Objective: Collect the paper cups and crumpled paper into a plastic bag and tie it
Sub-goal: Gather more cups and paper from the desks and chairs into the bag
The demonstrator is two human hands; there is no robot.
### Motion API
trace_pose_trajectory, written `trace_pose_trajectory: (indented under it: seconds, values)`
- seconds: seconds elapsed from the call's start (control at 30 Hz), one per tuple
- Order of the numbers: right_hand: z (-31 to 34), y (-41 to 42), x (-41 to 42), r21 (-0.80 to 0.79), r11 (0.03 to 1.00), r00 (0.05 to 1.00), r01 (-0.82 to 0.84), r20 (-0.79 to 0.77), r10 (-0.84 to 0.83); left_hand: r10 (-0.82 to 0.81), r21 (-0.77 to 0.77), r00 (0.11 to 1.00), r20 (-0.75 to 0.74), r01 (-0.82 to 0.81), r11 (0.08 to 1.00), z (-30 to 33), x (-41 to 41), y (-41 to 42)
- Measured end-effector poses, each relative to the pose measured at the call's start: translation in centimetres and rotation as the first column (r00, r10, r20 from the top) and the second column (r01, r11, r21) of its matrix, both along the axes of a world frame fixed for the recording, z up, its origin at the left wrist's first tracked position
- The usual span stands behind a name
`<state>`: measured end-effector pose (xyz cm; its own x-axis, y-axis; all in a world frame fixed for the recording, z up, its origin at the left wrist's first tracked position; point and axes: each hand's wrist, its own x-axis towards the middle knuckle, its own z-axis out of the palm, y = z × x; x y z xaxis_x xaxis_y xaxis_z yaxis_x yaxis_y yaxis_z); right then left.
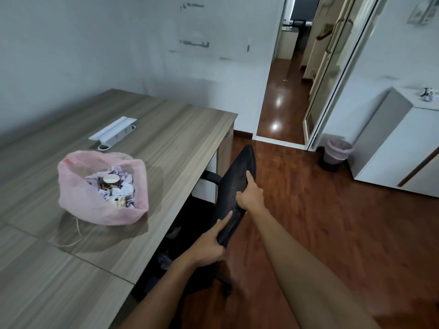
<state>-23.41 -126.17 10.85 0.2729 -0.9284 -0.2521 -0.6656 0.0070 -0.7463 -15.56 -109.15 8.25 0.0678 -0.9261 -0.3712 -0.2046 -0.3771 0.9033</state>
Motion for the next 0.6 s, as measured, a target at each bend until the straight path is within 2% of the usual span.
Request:
trace_pose_trajectory:
  seconds: [0.17, 0.6]
  values:
    - [0.2, 0.5, -2.1, 0.013, 1.0, 1.0, 0.011, -0.024, -0.011, -0.03, -0.031, 0.999, -0.014, 0.03, 0.999, 0.4, -2.3, 0.2]
    - [0.2, -0.1, -12.9, -0.021, 0.997, 0.997, 0.074, -0.018, -0.074, -0.13, -0.034, 0.989, 0.072, 0.133, 0.991, 0.1, -12.0, -1.0]
